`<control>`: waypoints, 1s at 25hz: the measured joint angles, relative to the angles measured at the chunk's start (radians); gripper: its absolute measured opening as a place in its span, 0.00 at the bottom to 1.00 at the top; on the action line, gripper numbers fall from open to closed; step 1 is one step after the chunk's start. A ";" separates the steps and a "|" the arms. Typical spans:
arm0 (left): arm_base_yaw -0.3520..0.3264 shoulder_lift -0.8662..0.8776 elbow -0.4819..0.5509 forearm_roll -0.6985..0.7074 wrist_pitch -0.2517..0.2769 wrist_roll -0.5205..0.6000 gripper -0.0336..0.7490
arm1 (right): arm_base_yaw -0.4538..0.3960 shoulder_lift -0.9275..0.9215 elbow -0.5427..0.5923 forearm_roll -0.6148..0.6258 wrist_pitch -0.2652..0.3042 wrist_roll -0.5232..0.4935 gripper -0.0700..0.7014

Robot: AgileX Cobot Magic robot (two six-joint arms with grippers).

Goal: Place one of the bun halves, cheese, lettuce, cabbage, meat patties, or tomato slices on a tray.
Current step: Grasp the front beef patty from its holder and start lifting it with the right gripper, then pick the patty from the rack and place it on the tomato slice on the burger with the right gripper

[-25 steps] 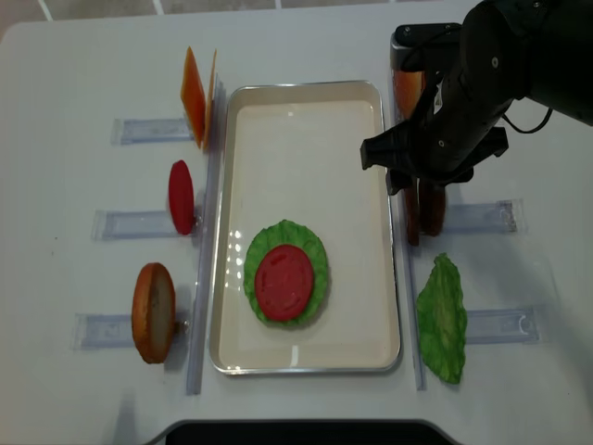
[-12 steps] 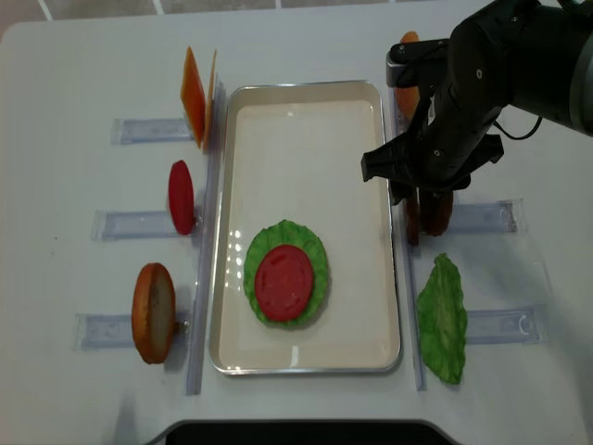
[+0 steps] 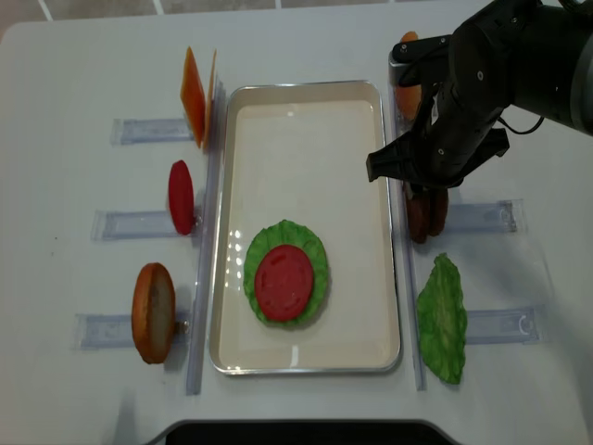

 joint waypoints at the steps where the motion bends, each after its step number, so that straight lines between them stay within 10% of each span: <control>1: 0.000 0.000 0.000 0.000 0.000 0.000 0.04 | 0.000 0.000 0.000 0.000 0.002 0.000 0.25; 25: 0.000 0.000 0.000 0.000 0.000 0.000 0.04 | 0.155 -0.333 -0.010 0.116 0.131 0.021 0.24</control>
